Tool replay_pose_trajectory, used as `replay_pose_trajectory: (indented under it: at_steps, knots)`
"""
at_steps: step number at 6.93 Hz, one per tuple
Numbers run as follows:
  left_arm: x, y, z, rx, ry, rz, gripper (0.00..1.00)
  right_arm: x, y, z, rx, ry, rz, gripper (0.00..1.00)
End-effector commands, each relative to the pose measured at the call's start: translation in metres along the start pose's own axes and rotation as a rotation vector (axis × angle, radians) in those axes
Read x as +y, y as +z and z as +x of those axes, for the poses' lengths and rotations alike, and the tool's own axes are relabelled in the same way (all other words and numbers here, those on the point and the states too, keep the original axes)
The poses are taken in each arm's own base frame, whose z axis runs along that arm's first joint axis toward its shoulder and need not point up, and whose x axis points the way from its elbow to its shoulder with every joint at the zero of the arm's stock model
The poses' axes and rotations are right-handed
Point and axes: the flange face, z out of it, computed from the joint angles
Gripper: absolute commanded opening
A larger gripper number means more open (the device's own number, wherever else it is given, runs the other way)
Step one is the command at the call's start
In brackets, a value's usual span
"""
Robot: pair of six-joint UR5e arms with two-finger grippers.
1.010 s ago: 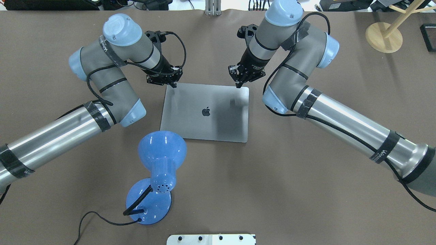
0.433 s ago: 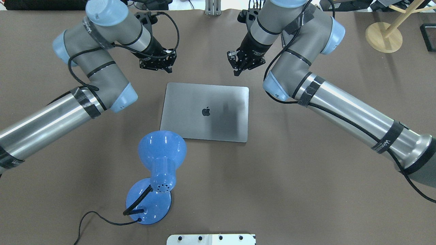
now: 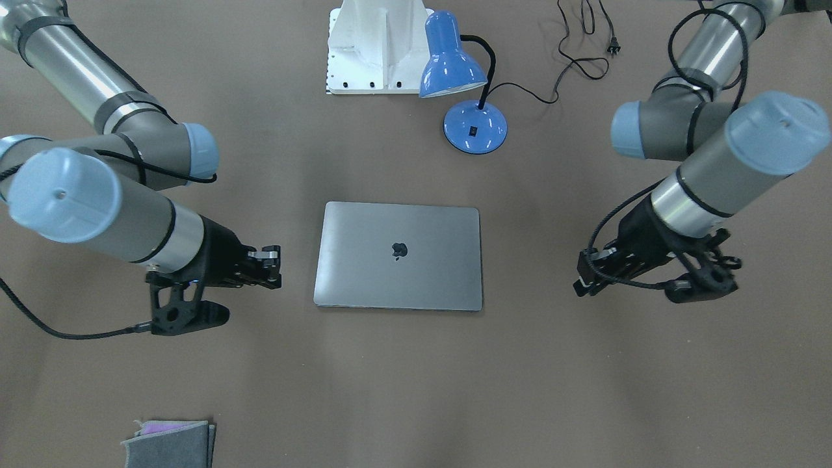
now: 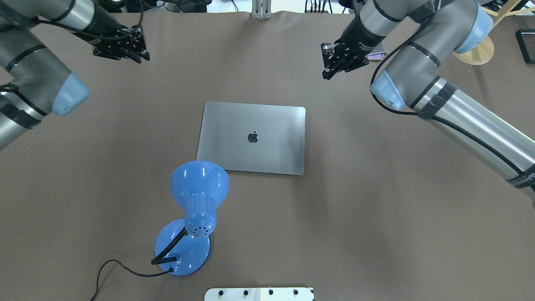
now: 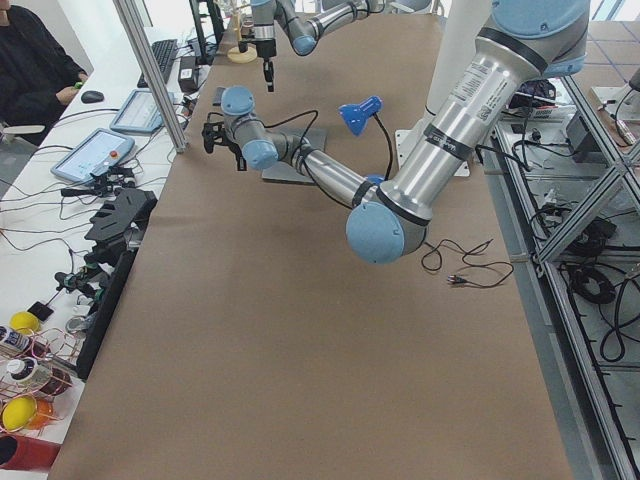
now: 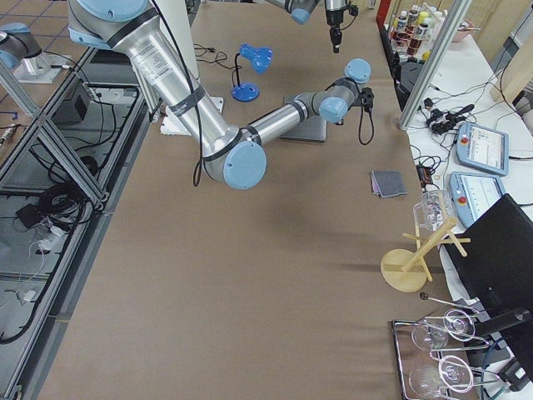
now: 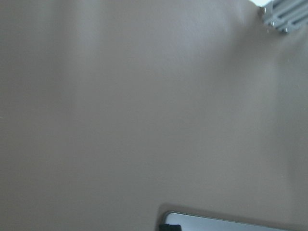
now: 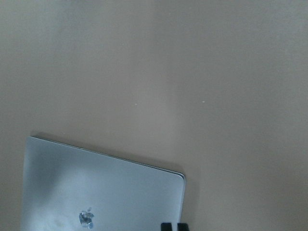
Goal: Close laptop
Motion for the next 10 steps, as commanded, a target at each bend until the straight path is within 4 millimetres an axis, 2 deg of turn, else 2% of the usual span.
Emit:
replay_pose_trajectory:
  at_steps: [1, 2, 3, 4, 5, 6, 7, 8, 9, 10]
  knots:
    - [0.018, -0.093, -0.12, -0.051, 0.077, 0.049, 0.98, 0.018, -0.058, 0.082, 0.057, 0.098, 0.058, 1.0]
    - [0.047, -0.123, -0.202, -0.143, 0.139, 0.09, 0.98, 0.043, -0.065, 0.15, 0.159, 0.063, 0.107, 1.0]
    - [0.059, -0.143, -0.263, -0.196, 0.153, 0.095, 0.98, 0.071, -0.082, 0.21, 0.264, -0.035, 0.088, 1.0]
    - [0.085, -0.146, -0.32, -0.242, 0.188, 0.054, 0.98, 0.093, -0.129, 0.269, 0.333, -0.1, 0.055, 1.0]
    - [0.099, -0.137, -0.369, -0.282, 0.231, -0.004, 0.98, 0.109, -0.166, 0.33, 0.378, -0.146, 0.019, 1.0]
    - [0.095, -0.136, -0.391, -0.303, 0.205, -0.012, 0.98, 0.122, -0.188, 0.38, 0.403, -0.188, -0.018, 1.0]
    - [0.09, -0.141, -0.403, -0.312, 0.181, -0.003, 0.98, 0.127, -0.207, 0.423, 0.408, -0.201, -0.038, 1.0]
    - [0.091, -0.138, -0.413, -0.327, 0.173, -0.004, 0.98, 0.133, -0.21, 0.457, 0.402, -0.168, -0.053, 1.0]
    - [0.089, -0.134, -0.434, -0.364, 0.135, -0.012, 0.98, 0.139, -0.209, 0.466, 0.399, -0.171, -0.064, 1.0]
    - [0.082, -0.144, -0.45, -0.371, 0.083, -0.005, 0.98, 0.139, -0.215, 0.467, 0.388, -0.159, -0.054, 1.0]
